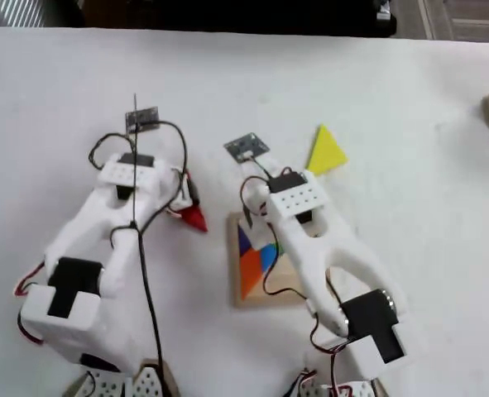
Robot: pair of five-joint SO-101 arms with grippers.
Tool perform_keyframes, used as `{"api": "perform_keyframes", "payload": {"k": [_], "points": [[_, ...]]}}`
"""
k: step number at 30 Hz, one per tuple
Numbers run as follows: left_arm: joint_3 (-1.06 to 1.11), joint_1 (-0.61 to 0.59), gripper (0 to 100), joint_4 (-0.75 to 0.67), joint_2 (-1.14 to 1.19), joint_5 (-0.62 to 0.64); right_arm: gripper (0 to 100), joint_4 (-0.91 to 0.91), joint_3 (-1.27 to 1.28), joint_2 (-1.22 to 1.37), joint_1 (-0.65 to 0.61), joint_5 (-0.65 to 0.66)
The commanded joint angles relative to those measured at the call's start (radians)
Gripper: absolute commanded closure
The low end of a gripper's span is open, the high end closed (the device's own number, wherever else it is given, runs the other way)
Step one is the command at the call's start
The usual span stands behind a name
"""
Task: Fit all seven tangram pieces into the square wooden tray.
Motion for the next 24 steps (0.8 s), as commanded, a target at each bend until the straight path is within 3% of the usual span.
{"api": "perform_keyframes", "payload": {"k": [1,7,11,24], "points": [[-0.017,0.021,74,0.000,0.002,-0.012,98.1,-0.015,-0.008,-0.051,0.010,0.014],[-0.028,0.033,74,-0.006,-0.007,-0.014,98.1,-0.013,-0.008,-0.051,0.010,0.014],[-0.028,0.088,74,-0.008,-0.008,-0.078,98.1,-0.013,-0.008,-0.051,0.010,0.014],[-0.018,0.157,74,-0.120,-0.139,-0.075,98.1,-0.012,-0.008,-0.053,0.012,0.014]]}}
